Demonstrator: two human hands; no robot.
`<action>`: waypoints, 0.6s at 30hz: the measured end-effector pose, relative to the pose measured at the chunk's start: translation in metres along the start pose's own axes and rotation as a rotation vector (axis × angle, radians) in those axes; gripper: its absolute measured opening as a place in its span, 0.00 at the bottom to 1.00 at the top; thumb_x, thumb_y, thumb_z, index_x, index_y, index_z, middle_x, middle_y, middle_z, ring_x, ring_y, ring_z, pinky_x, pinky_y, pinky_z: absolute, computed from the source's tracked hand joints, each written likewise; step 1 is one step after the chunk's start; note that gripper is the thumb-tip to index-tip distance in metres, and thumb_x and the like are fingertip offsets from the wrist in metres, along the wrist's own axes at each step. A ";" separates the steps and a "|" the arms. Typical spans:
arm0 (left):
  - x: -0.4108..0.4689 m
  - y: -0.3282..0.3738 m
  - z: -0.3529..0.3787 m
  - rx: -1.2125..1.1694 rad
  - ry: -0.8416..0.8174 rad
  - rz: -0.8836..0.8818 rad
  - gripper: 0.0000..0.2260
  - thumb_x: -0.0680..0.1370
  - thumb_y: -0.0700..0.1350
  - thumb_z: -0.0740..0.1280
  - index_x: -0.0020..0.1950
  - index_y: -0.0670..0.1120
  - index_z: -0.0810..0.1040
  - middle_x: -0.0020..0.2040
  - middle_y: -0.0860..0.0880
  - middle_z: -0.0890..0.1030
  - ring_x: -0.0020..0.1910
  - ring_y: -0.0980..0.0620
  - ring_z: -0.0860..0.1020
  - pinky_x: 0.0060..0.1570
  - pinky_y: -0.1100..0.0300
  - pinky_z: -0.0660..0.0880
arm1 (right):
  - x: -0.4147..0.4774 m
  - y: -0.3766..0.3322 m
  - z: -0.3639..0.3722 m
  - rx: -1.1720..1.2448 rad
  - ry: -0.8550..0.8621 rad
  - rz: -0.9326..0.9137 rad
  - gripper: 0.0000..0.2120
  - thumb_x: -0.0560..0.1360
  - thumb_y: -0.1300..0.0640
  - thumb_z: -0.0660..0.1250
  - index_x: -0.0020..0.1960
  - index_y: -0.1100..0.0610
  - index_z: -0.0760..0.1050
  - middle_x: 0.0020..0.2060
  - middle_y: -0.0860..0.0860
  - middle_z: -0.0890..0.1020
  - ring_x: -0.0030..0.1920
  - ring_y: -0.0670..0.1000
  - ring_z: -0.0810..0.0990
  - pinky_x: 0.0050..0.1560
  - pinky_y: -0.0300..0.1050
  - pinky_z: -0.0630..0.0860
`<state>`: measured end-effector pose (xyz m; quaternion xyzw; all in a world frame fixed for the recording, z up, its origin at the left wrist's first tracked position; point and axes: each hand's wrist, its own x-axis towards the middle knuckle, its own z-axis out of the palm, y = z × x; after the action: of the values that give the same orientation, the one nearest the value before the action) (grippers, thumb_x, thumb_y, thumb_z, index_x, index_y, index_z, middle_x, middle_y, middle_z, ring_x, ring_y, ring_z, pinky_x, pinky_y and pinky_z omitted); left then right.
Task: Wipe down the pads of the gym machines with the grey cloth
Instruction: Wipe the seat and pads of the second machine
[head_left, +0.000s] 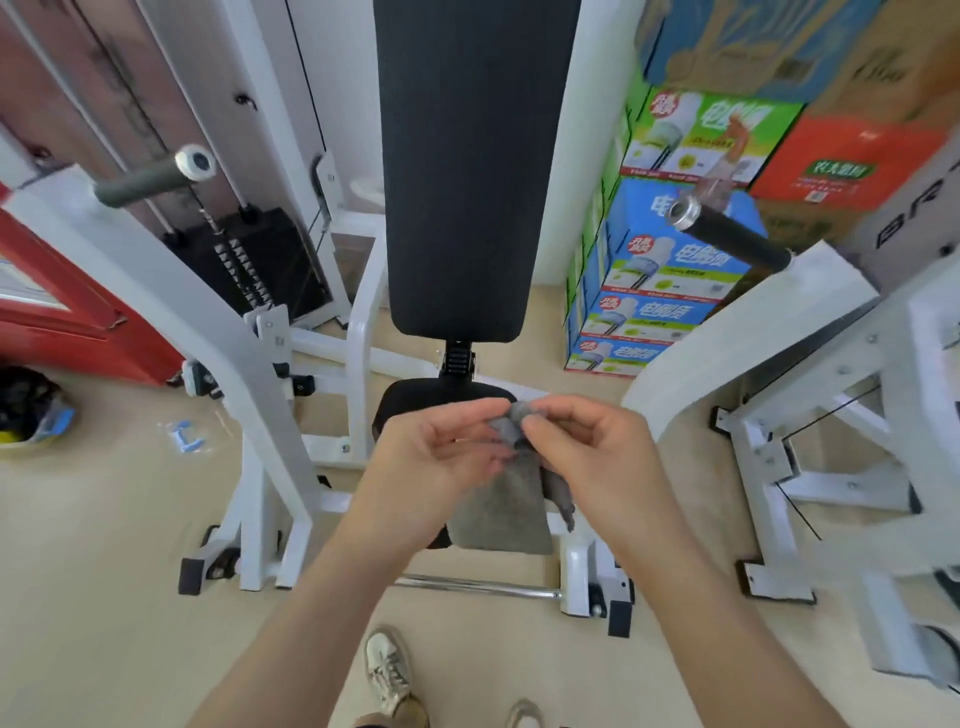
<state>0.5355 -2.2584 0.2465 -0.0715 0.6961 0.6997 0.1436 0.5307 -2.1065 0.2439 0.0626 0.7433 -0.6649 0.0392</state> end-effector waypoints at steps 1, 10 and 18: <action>-0.008 0.012 0.007 0.093 0.053 0.047 0.16 0.74 0.29 0.67 0.54 0.46 0.83 0.45 0.46 0.86 0.46 0.52 0.85 0.53 0.58 0.80 | -0.008 -0.011 -0.008 0.000 -0.033 -0.023 0.04 0.75 0.64 0.68 0.47 0.60 0.82 0.33 0.44 0.84 0.33 0.40 0.81 0.38 0.33 0.75; -0.046 0.062 0.067 0.686 0.080 0.468 0.07 0.70 0.52 0.74 0.36 0.53 0.79 0.28 0.56 0.75 0.29 0.57 0.72 0.30 0.64 0.69 | -0.060 -0.057 -0.089 -0.035 -0.191 -0.132 0.14 0.71 0.69 0.71 0.48 0.51 0.79 0.42 0.51 0.86 0.43 0.48 0.84 0.47 0.41 0.80; -0.023 0.059 0.099 0.761 -0.487 0.223 0.22 0.66 0.69 0.69 0.43 0.51 0.83 0.50 0.51 0.80 0.52 0.52 0.79 0.55 0.48 0.77 | -0.071 -0.065 -0.172 -0.001 -0.072 -0.220 0.14 0.73 0.71 0.66 0.44 0.51 0.77 0.39 0.46 0.82 0.40 0.44 0.78 0.43 0.35 0.74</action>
<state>0.5497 -2.1616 0.3122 0.2283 0.8528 0.4021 0.2427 0.5955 -1.9458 0.3370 -0.0435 0.7442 -0.6665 -0.0073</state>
